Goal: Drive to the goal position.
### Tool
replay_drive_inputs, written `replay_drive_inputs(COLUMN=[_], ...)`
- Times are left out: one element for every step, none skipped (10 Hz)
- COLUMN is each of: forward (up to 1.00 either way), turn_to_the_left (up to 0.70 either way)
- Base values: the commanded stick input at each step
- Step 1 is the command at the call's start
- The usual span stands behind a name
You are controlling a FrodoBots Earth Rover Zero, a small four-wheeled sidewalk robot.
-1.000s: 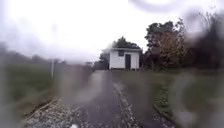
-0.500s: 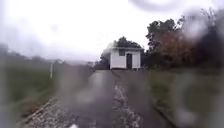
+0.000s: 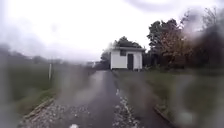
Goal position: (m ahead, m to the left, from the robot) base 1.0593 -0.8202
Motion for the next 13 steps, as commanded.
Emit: replay_drive_inputs(forward=[0.85,0.85,0.85,0.85,0.85,0.85,0.85,0.85,0.85,0.85,0.85,0.85,0.85], turn_to_the_left=[0.00,0.00,0.00,0.00,0.00,0.00,0.00,0.00,0.00,0.00,0.00,0.00,0.00])
